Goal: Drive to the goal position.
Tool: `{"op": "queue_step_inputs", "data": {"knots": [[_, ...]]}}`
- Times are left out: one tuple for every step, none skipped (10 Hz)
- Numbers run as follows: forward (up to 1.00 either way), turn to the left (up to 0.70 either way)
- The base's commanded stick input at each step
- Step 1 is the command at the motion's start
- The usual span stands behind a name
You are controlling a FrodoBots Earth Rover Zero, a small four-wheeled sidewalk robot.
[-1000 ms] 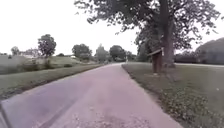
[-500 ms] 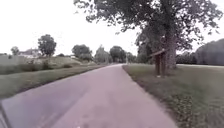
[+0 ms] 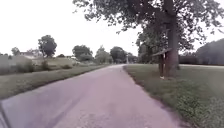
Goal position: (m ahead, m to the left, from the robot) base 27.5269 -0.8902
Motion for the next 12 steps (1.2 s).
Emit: {"op": "queue_step_inputs", "data": {"knots": [[0.7, 0.0], [0.7, 0.0], [0.7, 0.0], [0.7, 0.0], [0.7, 0.0], [0.7, 0.0], [0.7, 0.0], [0.7, 0.0], [0.7, 0.0], [0.7, 0.0], [0.7, 0.0], [0.7, 0.0]]}}
